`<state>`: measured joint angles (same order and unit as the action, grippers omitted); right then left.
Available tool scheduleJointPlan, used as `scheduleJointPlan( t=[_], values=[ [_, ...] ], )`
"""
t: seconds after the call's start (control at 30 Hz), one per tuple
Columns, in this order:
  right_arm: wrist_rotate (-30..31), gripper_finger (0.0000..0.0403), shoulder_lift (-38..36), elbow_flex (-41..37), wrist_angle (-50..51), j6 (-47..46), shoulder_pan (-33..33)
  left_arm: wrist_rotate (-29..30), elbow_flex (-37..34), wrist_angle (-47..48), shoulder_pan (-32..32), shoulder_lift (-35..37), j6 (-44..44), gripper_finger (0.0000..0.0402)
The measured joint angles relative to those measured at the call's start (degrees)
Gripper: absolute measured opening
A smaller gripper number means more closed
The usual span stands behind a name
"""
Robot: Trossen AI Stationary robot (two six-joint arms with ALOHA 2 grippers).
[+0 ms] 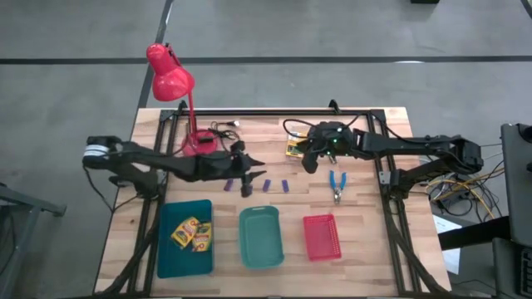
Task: Pick & Place School Supplies
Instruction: Put the crayon box into the blue bin
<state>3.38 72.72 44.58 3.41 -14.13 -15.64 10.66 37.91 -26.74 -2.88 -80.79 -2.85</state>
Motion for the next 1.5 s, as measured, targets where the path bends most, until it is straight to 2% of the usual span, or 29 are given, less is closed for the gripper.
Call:
scheduleJointPlan(
  t=[0.13,0.33,0.43,0.63,0.87,1.07,1.37,1.5],
  values=[
    [-0.17,0.0068,-0.34,0.02,0.43,2.11,0.11,-0.09,3.11,3.52,-4.96,-0.76,0.58,0.0130],
    [-0.37,0.0068,0.30,0.02,1.15,2.34,0.11,0.65,3.84,13.93,-11.12,7.26,-1.76,0.0122],
    [-0.35,0.0068,0.29,0.02,1.02,2.32,0.11,-0.79,2.81,18.19,-11.88,13.05,-5.96,0.0114],
    [-0.35,0.0068,0.32,0.02,1.06,2.05,0.11,-11.85,0.49,20.12,-12.01,22.39,-12.08,0.0104],
    [-0.35,0.0068,0.32,0.02,1.08,-6.08,0.11,-12.20,-1.61,20.80,-12.05,28.49,-12.26,0.0103],
    [-0.35,0.0068,0.32,0.05,0.87,-2.08,0.11,-10.60,-1.62,21.26,-12.05,31.19,-12.06,0.0103],
    [-0.81,0.0068,0.32,0.28,0.80,3.34,0.13,-10.60,-1.63,21.35,-12.03,31.10,-11.81,0.0103],
    [-0.52,0.0068,0.34,0.28,1.21,9.19,0.12,-10.60,-1.63,21.28,-12.03,31.12,-11.75,0.0103]
  ],
)
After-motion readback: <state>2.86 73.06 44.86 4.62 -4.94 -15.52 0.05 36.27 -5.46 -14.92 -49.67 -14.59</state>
